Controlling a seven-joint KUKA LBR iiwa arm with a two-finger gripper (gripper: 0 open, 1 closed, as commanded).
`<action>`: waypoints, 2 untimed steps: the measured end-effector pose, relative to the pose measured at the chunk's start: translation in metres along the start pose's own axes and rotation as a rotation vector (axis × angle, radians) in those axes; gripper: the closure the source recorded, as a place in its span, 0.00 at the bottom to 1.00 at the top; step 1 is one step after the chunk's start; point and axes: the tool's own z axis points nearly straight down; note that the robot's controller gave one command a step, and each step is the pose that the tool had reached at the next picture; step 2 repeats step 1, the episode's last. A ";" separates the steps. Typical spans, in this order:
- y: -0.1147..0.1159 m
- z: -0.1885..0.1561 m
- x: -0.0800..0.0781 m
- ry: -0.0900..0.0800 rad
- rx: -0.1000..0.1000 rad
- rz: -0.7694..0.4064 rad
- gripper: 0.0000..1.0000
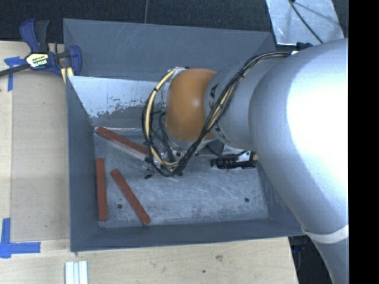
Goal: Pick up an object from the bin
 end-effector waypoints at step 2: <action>0.001 -0.116 -0.003 -0.007 -0.005 -0.002 1.00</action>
Offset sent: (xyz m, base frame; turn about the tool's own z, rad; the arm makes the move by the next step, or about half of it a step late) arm 0.0000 -0.0001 0.1103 0.0000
